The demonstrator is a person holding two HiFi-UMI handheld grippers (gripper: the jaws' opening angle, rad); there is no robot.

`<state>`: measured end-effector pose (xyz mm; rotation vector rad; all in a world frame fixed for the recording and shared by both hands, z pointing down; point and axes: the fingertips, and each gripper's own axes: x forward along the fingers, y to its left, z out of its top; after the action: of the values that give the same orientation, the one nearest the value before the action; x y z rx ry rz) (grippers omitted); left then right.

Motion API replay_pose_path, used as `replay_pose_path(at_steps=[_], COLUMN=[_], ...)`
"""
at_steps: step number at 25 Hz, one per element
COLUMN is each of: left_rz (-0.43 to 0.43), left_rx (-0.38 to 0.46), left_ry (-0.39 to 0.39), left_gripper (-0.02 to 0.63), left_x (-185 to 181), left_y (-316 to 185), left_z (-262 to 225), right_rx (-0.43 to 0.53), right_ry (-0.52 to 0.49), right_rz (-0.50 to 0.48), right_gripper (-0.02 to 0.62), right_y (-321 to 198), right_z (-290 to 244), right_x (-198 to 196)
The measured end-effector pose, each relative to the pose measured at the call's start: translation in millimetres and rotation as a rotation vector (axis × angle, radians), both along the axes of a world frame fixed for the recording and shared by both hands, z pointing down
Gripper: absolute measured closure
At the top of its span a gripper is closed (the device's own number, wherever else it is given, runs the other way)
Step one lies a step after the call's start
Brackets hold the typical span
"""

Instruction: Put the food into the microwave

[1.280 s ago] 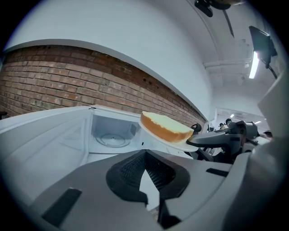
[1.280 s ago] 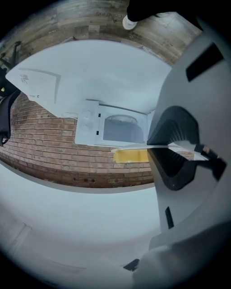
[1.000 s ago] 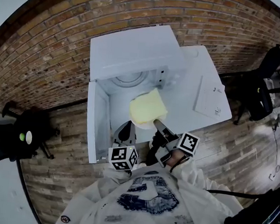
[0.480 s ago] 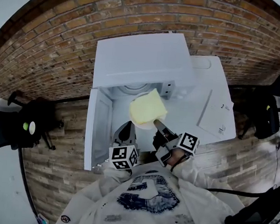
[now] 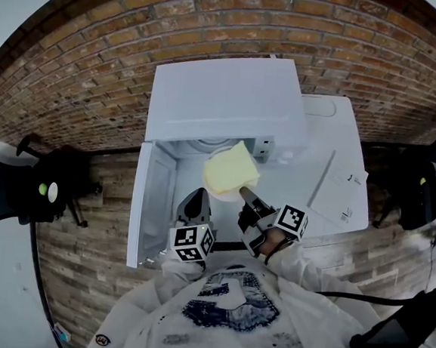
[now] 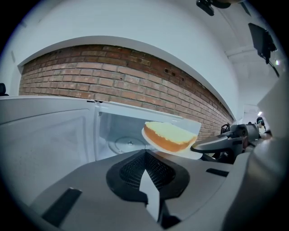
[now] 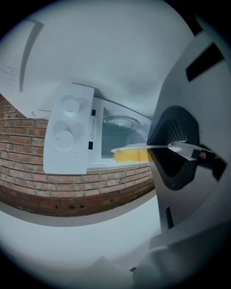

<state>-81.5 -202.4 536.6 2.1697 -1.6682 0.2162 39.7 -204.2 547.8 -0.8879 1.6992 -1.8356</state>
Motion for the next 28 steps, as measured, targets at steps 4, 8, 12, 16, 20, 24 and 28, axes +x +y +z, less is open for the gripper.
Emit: replay_pose_path(at_steps=[4, 8, 12, 16, 20, 24, 28], left_rz=[-0.009, -0.012, -0.009, -0.012, -0.015, -0.021, -0.022], left_rx=[-0.001, -0.005, -0.007, -0.021, -0.029, -0.033, -0.029], left_ry=[-0.008, -0.010, -0.011, -0.008, -0.004, -0.002, -0.003], left_gripper=[0.598, 0.598, 0.598, 0.598, 0.598, 0.598, 0.598], left_x=[-4.0, -7.4, -9.1, -11.9, -13.8, -15.1, -15.5], left_y=[-8.1, -17.4, -30.5, -39.6, -47.5, -55.1, -63.9], left_z=[3.6, 7.8, 12.2, 19.4, 23.8, 27.0, 31.4], right_rx=[0.005, -0.013, -0.006, -0.022, -0.024, -0.031, -0.041], right_ry=[0.004, 0.005, 0.019, 0.023, 0.030, 0.041, 0.057], right_rz=[-0.009, -0.016, -0.005, 0.007, 0.011, 0.005, 0.005], right_gripper=[0.572, 0.572, 0.572, 0.572, 0.572, 0.572, 0.572], right_y=[-11.8, -20.6, -35.5, -43.8, -52.8, -60.2, -68.5], right_z=[3.4, 10.2, 13.9, 21.3, 25.3, 30.0, 40.6], right_x=[-6.1, -13.0, -14.5, -14.7, -15.4, -17.5, -17.4])
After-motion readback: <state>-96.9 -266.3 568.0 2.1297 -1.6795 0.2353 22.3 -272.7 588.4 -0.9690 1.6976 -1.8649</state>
